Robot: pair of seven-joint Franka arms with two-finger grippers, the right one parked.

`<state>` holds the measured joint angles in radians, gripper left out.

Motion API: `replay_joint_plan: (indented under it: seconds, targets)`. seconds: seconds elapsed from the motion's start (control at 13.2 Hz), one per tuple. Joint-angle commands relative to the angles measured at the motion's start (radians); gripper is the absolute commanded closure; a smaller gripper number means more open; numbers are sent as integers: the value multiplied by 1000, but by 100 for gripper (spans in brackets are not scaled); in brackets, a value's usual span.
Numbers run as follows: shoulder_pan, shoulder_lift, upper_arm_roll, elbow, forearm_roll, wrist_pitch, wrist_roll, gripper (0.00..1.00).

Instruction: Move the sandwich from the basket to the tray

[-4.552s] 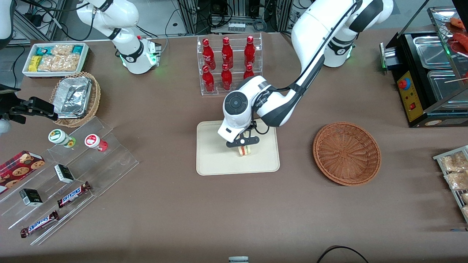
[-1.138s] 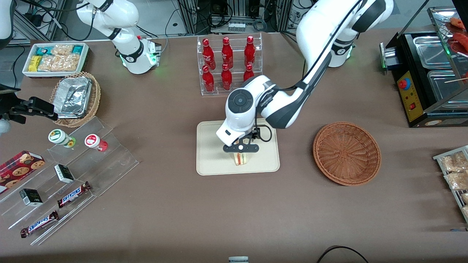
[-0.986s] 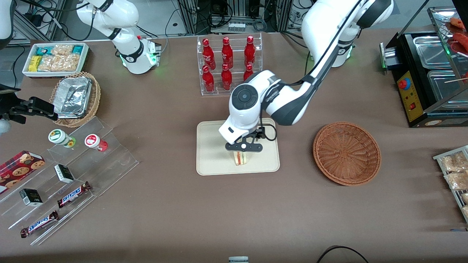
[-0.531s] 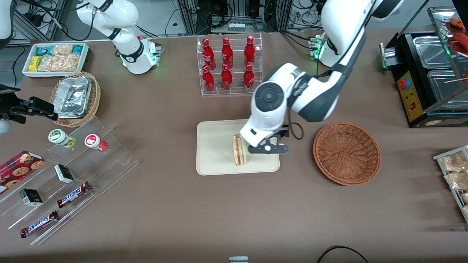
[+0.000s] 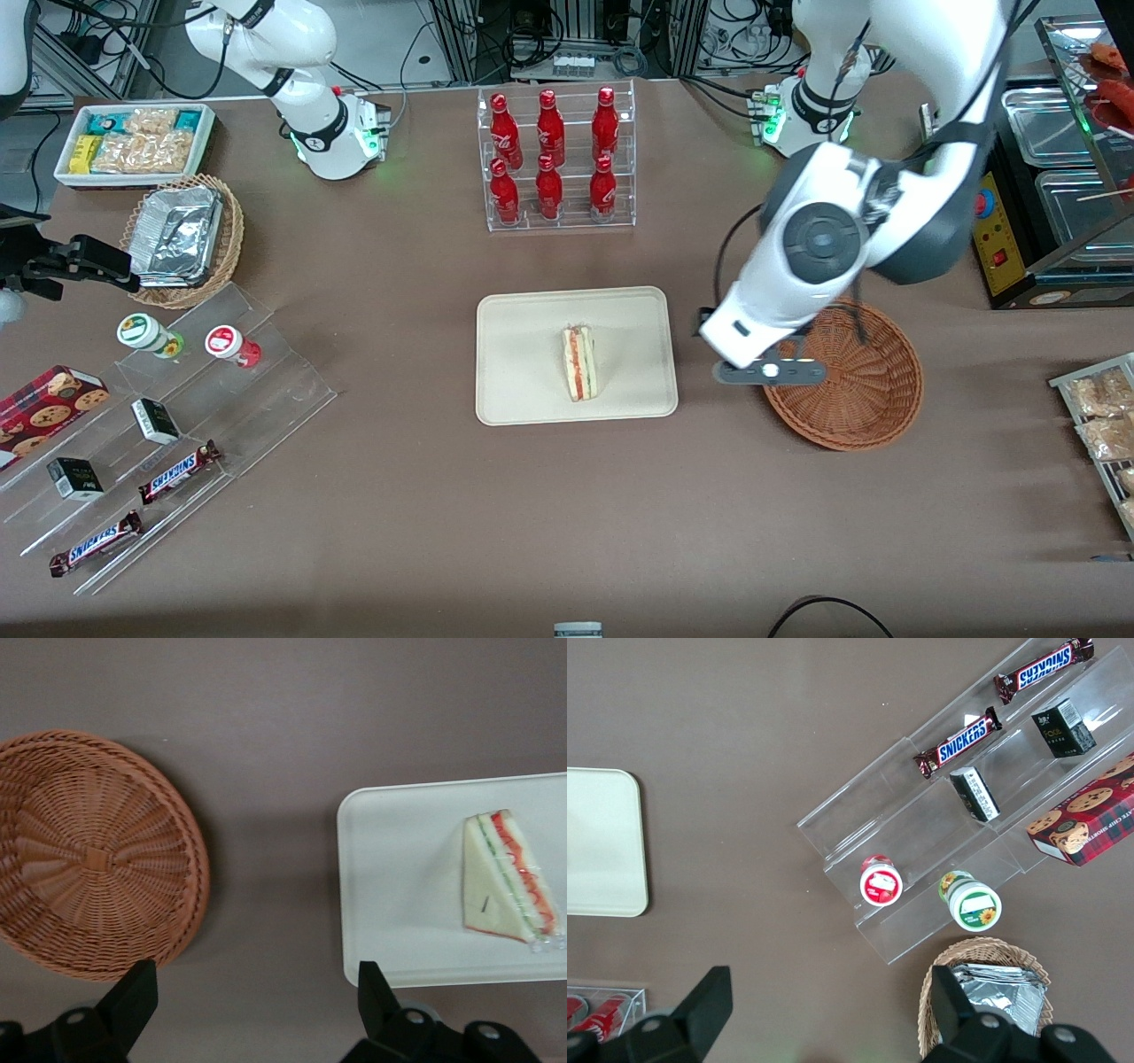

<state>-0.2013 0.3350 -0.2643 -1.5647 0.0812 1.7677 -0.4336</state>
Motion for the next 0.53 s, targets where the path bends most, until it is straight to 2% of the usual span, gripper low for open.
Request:
replay_joint_plan:
  seconds: [0.0, 0.23, 0.46]
  targets:
    - [61, -103, -7, -106, -20, -14, 58, 0]
    - [133, -161, -4, -170, -21, -42, 96, 0]
    - [192, -220, -4, -196, -57, -68, 156, 0]
